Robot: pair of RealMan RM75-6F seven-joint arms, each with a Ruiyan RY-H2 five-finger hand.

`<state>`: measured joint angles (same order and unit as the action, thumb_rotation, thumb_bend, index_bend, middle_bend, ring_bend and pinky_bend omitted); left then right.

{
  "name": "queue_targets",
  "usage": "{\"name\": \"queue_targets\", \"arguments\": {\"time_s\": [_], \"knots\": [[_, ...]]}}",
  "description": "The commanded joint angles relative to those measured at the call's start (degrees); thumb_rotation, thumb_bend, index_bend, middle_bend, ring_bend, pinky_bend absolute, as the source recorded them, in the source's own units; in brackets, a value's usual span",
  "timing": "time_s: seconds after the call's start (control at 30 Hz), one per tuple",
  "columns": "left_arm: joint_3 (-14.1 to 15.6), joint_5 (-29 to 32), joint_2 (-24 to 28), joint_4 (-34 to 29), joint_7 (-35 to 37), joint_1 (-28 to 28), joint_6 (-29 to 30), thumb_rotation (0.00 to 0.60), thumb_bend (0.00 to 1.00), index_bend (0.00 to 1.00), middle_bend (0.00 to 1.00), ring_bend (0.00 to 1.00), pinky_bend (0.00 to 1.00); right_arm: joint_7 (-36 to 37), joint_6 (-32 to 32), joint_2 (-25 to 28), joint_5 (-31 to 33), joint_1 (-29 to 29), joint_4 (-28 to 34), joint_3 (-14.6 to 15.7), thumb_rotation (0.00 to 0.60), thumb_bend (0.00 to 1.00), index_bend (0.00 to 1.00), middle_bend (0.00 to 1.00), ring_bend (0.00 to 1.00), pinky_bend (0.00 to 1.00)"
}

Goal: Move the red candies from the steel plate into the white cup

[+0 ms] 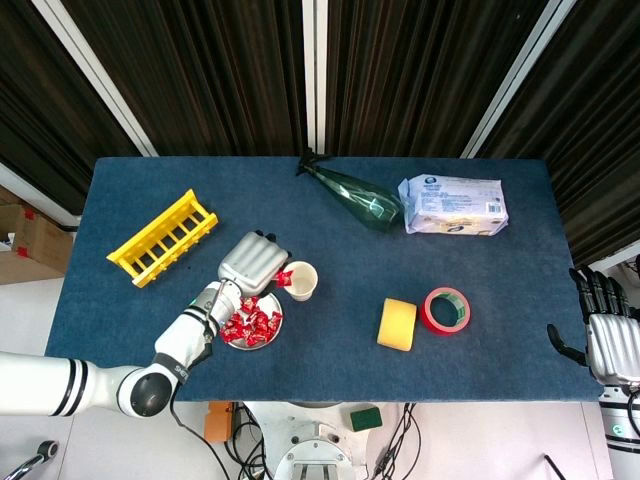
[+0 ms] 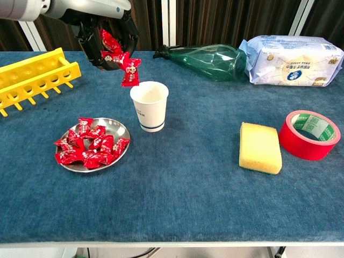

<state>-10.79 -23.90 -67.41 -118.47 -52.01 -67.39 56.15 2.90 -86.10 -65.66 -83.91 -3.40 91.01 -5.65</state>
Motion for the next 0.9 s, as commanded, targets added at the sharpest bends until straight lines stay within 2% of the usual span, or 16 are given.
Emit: {"name": "queue_targets", "arguments": {"time_s": [0.03,0.3,0.9], "knots": [[-0.2,2.7,-0.7,0.8,-0.6,-2.8,-0.5,0.600,0.40,0.56,0.62,0.29,0.35,0.1,0.1,0.1,0.1,0.0,0.0,0.0,0.600,0.32,0.00,0.00,0.00,0.00],[1.1,5.9,-4.7,4.4,-0.7,-7.5,-1.2,0.600,0.40,0.56,0.62,0.29,0.34,0.8,-1.1,0.3,-0.9,0.4,0.1,0.1,0.600,0.32,0.00,0.00,0.00,0.00],[5.2,8.3,-9.3,8.8,-2.1,-11.3,2.6,0.600,0.40,0.56,0.62,0.29,0.34,2.2,-1.6,1.0,-1.3,0.8,0.0,0.3,0.600,0.32,0.00,0.00,0.00,0.00]]}}
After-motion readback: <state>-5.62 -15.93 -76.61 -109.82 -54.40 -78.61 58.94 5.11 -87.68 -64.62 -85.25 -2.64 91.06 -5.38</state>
